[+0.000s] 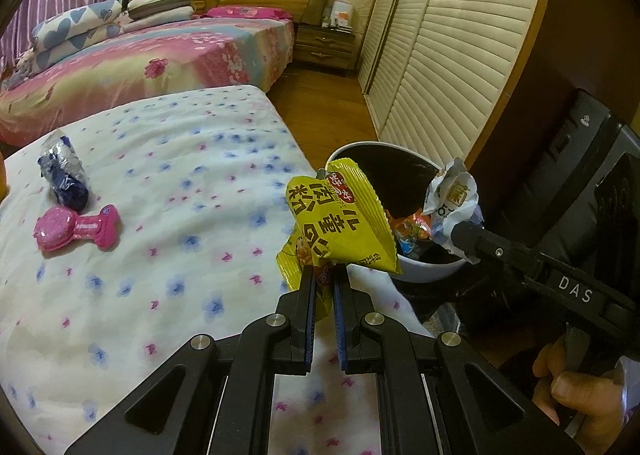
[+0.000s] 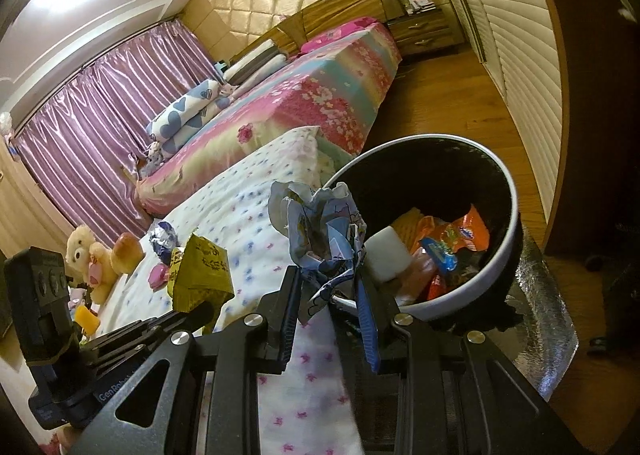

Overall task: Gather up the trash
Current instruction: 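Carry the yellow snack bag and crumpled wrapper toward the bin with both tools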

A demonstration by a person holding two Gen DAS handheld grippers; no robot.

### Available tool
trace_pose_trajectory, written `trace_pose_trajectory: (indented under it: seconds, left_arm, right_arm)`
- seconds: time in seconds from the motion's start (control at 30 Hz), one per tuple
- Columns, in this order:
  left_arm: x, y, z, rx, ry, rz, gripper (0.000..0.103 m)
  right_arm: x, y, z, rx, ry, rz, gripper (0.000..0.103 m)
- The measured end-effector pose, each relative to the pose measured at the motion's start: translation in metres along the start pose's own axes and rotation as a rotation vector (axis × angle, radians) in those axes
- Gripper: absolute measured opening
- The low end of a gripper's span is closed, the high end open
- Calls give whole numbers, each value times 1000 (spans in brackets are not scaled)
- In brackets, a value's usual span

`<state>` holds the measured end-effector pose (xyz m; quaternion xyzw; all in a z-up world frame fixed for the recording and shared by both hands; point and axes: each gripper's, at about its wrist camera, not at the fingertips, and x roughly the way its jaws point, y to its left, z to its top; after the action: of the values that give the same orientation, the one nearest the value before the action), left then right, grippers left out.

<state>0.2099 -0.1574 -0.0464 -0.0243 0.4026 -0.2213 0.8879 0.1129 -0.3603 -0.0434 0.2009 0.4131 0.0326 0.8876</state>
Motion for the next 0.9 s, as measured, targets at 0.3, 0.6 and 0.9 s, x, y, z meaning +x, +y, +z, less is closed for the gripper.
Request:
trace_pose_trajectory:
  seconds: [0.3, 0.6, 0.9]
  left_arm:
    - [6, -8, 4, 17, -2, -4, 7]
    - [13, -14, 8, 31, 2, -7, 7]
    - [21, -24, 18, 49, -1, -13, 7]
  right_arm:
    - [-3, -9, 1, 15, -5, -10, 27]
    - [-2, -18, 5, 26, -6, -24, 27]
    - [0, -30, 15, 34, -12, -46, 27]
